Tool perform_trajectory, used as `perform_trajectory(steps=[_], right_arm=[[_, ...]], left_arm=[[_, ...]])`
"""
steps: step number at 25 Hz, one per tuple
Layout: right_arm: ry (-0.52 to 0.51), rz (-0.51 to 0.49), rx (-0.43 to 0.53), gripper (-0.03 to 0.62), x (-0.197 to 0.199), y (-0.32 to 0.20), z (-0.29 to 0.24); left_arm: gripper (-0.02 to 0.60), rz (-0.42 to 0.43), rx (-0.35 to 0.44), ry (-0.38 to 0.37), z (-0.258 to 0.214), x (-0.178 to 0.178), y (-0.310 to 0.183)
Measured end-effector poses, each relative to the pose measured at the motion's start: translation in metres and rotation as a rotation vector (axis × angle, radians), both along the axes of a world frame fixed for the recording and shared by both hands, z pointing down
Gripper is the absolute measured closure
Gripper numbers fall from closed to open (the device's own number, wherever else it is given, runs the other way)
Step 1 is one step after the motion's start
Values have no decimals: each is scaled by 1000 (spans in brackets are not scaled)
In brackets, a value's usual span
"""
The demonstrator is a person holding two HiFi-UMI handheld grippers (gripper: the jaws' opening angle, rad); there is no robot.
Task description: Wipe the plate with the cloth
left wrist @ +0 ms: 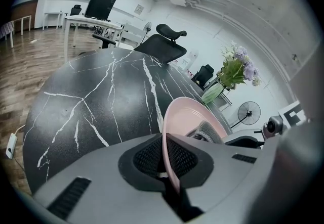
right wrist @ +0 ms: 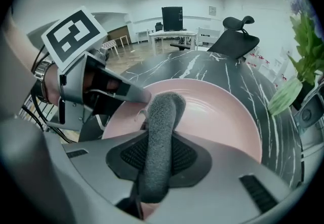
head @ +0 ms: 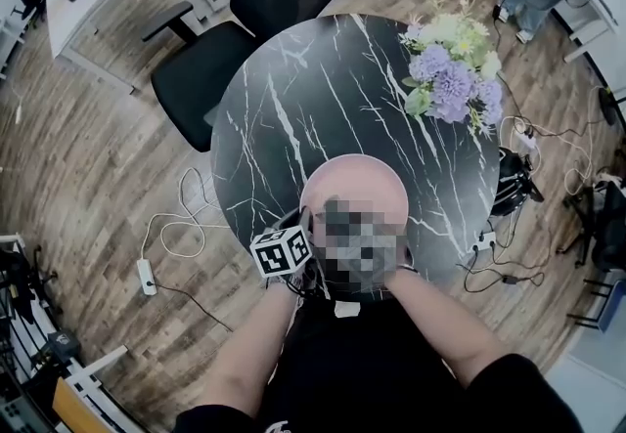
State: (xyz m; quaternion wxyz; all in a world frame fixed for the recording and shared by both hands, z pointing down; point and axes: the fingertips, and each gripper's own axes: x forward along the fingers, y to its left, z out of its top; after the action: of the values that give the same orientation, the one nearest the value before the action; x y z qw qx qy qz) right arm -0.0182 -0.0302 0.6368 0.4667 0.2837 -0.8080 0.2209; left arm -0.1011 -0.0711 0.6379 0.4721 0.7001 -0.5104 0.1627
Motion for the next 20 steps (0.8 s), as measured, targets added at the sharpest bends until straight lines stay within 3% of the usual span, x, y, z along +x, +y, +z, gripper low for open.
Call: perform_trajectory(steps=[11,20], right_arm=[[190,52,146,488,81,-38,1],[324,29,252,487,109,-62,1]], left_arm=[[551,5,5,-3,-2,0,0],[551,15,13,-10,-1,0,0]])
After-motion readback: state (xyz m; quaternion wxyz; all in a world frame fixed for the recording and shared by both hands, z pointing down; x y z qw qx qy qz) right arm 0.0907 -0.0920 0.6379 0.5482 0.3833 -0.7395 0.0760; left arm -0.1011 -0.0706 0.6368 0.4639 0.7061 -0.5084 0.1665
